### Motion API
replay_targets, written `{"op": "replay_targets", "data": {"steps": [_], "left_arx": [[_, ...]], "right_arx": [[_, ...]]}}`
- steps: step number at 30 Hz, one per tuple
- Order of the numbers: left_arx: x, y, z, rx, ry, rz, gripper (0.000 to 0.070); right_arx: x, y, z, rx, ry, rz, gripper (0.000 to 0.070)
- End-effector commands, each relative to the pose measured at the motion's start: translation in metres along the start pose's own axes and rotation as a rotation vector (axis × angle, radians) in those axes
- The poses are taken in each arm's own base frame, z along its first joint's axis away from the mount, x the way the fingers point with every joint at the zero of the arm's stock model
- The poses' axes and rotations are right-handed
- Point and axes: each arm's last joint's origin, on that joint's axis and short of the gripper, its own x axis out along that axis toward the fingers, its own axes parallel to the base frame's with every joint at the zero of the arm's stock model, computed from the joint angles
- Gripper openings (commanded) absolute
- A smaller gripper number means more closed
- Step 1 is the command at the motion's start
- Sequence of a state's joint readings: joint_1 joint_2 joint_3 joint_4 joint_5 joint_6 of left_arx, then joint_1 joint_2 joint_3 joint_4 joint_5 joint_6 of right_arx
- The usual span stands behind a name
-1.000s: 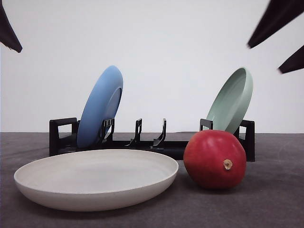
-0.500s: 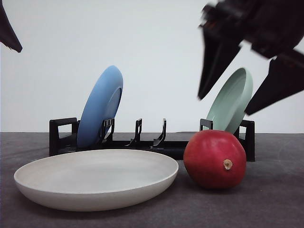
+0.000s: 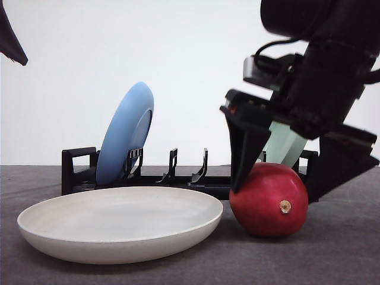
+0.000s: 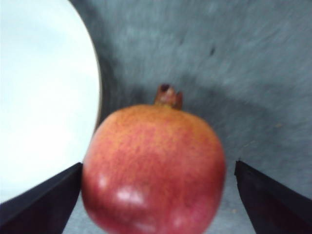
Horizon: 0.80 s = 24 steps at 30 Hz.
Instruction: Place pomegranate in white plate
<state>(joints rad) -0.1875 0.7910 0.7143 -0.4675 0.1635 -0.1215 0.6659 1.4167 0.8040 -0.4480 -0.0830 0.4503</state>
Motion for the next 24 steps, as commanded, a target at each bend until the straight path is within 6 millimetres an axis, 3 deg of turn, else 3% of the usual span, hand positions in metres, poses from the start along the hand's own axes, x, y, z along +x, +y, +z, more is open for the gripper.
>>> {"op": "replay_targets", "data": {"steps": [1, 6, 10, 17, 24], "left_arx": [[0.0, -0.001, 0.003, 0.0, -0.012, -0.009, 0.0389], [0.0, -0.001, 0.003, 0.0, -0.012, -0.009, 0.0389], [0.0, -0.001, 0.003, 0.0, -0.012, -0.009, 0.0389], [0.0, -0.001, 0.003, 0.0, -0.012, -0.009, 0.0389], [0.0, -0.001, 0.003, 0.0, -0.012, -0.009, 0.0389]], "right_arx": [[0.004, 0.003, 0.003, 0.004, 0.007, 0.006, 0.0626], [0.009, 0.003, 0.002, 0.009, 0.037, 0.022, 0.0593], [0.007, 0.003, 0.002, 0.014, 0.054, 0.03, 0.0482], [-0.011, 0.007, 0.013, -0.078, 0.13, 0.001, 0.048], [-0.036, 0.03, 0.032, -0.261, 0.117, 0.034, 0.0481]]}}
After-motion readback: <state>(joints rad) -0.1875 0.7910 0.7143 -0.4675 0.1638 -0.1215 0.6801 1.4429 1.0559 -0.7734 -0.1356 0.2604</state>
